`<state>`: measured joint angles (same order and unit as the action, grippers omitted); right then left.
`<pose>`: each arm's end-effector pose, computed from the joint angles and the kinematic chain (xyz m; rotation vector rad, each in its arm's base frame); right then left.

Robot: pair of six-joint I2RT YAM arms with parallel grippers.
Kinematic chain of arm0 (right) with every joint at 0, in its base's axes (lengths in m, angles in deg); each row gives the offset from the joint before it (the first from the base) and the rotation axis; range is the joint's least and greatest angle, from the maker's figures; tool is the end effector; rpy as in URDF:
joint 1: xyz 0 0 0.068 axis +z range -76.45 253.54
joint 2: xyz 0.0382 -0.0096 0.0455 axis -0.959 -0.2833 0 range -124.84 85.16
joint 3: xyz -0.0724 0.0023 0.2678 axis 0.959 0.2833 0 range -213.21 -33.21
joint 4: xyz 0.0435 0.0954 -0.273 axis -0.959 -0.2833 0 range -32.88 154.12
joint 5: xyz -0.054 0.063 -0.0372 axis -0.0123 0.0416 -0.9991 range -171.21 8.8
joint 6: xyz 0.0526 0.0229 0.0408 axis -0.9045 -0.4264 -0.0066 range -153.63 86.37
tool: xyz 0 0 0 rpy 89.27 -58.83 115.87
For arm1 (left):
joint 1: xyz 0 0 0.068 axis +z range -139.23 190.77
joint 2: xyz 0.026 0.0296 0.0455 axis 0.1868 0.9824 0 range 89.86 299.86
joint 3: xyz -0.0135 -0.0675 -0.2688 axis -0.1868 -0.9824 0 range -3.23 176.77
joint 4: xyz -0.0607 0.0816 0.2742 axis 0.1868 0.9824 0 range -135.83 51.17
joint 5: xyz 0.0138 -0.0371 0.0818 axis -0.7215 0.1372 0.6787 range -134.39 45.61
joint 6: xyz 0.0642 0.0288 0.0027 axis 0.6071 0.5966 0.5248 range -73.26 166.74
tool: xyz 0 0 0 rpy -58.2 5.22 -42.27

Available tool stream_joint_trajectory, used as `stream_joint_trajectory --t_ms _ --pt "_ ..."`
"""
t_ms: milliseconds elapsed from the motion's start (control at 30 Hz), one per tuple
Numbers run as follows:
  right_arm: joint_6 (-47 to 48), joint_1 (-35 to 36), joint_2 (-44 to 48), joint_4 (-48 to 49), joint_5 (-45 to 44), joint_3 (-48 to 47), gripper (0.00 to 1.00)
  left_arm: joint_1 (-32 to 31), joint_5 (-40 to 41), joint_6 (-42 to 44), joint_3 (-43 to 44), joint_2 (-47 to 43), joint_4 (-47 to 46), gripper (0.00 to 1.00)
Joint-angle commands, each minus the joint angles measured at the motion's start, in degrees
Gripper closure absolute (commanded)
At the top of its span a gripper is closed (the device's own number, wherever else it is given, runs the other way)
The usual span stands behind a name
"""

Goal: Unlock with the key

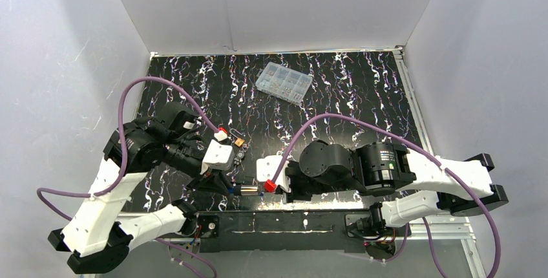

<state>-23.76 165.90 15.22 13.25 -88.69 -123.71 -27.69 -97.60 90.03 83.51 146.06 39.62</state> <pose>-0.0039 0.2801 0.4536 -1.6445 1.4315 0.7170 0.0822 -0.1241 0.4409 1.7630 1.4861 -1.1093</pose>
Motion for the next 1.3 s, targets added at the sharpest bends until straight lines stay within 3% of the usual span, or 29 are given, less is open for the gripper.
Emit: stream_joint_trajectory --t_ms 0,1267 --pt "2.43 1.12 -0.35 1.95 -3.73 -3.37 0.99 0.23 -3.33 3.07 1.84 -0.06 6.79 1.00" --pt "3.14 4.19 0.10 -2.69 -6.10 -6.44 0.99 0.24 -2.78 1.43 2.44 1.78 4.82 1.00"
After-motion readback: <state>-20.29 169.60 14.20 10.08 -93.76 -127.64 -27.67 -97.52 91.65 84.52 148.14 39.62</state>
